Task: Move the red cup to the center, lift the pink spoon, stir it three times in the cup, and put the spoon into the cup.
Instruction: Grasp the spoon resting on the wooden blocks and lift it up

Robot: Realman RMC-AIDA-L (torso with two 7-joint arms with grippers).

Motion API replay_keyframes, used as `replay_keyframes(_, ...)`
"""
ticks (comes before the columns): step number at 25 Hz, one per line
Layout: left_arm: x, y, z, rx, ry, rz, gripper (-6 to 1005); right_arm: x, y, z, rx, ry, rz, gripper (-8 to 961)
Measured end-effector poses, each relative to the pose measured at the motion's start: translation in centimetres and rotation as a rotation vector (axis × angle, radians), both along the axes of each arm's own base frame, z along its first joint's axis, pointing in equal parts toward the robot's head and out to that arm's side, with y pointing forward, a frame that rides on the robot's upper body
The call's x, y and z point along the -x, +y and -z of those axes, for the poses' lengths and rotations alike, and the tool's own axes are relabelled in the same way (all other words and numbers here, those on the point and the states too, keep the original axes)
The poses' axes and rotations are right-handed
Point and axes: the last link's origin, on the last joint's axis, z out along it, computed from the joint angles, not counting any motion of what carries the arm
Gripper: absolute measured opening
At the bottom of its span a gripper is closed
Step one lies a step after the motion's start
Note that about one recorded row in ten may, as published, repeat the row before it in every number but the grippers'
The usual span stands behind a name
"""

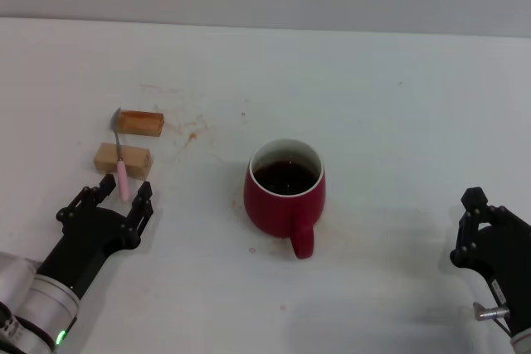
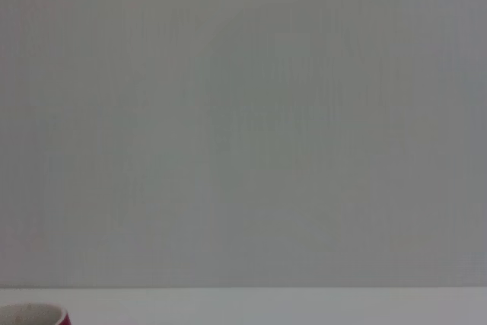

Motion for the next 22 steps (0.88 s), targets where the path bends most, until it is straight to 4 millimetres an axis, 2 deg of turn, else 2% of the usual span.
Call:
replay_keyframes(5,-0.02,0.08,0.02,0.003,0.0,0.001,551,-0.01,-0.01,0.0,0.0,0.0,0.0,0)
replay_keyframes(21,-0.04,0.25,0.03,0.005,0.007,0.005,545,-0.08,-0.01,-0.01,0.001,0.001,0.002,0)
replay_keyframes(22,-0.05,0.23,0.03,0.005,0.006,0.005,523,-0.08,-0.01,-0.01,0.001,0.001,0.002,0)
